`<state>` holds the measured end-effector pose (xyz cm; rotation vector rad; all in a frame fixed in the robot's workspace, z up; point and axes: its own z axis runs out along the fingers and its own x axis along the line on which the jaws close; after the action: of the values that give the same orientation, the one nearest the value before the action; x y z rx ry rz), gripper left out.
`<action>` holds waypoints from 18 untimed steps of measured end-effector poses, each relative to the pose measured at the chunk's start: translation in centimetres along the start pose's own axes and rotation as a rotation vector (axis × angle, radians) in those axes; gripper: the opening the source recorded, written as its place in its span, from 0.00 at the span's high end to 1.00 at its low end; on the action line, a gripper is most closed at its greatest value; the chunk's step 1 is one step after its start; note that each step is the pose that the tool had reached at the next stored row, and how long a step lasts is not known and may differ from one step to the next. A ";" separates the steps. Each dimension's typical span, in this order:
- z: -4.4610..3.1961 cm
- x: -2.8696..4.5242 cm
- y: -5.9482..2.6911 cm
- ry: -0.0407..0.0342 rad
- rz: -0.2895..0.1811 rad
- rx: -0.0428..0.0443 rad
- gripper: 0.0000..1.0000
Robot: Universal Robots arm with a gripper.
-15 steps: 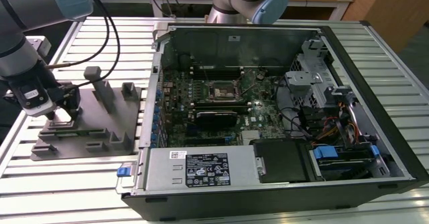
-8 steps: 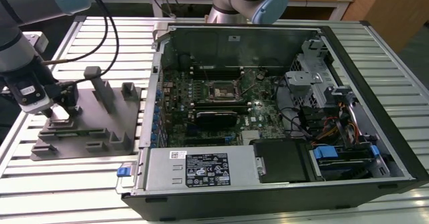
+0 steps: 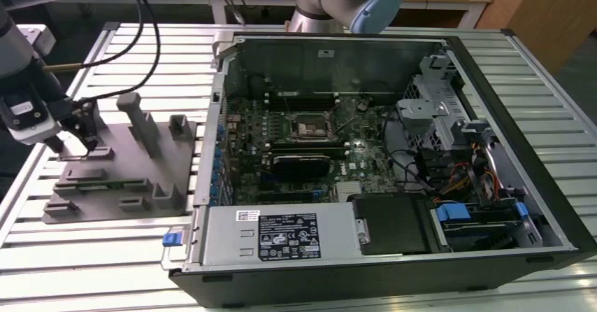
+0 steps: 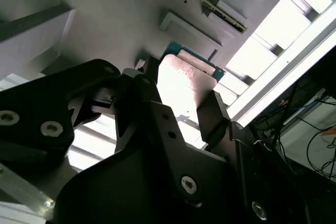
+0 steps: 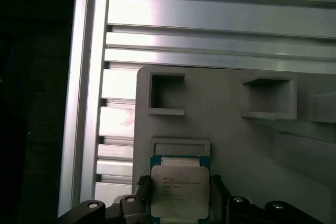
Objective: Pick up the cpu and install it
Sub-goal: 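Pick up the cpu and move it towards the insertion slot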
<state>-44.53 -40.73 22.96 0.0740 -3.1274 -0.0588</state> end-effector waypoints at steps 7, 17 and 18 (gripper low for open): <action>-3.22 0.04 0.12 -0.0002 0.000 -0.0001 0.46; -7.76 0.09 0.29 -0.0001 0.000 0.0000 0.46; -8.21 0.10 0.31 -0.0001 0.000 -0.0001 0.46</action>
<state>-44.53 -40.73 31.18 0.0741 -3.1276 -0.0589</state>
